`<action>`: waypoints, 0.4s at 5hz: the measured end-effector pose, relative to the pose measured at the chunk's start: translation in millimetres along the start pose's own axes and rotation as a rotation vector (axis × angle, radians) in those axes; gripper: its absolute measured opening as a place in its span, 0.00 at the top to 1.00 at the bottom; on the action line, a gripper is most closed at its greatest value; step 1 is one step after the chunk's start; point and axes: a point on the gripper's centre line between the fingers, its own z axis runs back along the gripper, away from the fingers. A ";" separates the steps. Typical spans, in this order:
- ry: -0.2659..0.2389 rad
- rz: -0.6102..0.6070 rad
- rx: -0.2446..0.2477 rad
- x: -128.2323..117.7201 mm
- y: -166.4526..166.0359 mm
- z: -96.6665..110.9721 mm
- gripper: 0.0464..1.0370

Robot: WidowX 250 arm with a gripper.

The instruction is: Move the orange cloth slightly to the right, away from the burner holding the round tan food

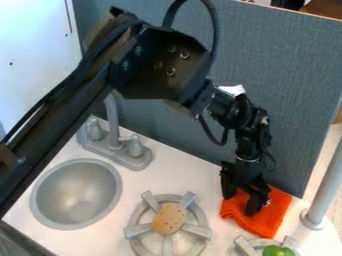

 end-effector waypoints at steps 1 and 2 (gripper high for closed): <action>-0.027 0.036 0.057 -9.7 6.0 14.0 0.04; -0.105 0.026 0.067 -11.3 7.0 50.7 0.04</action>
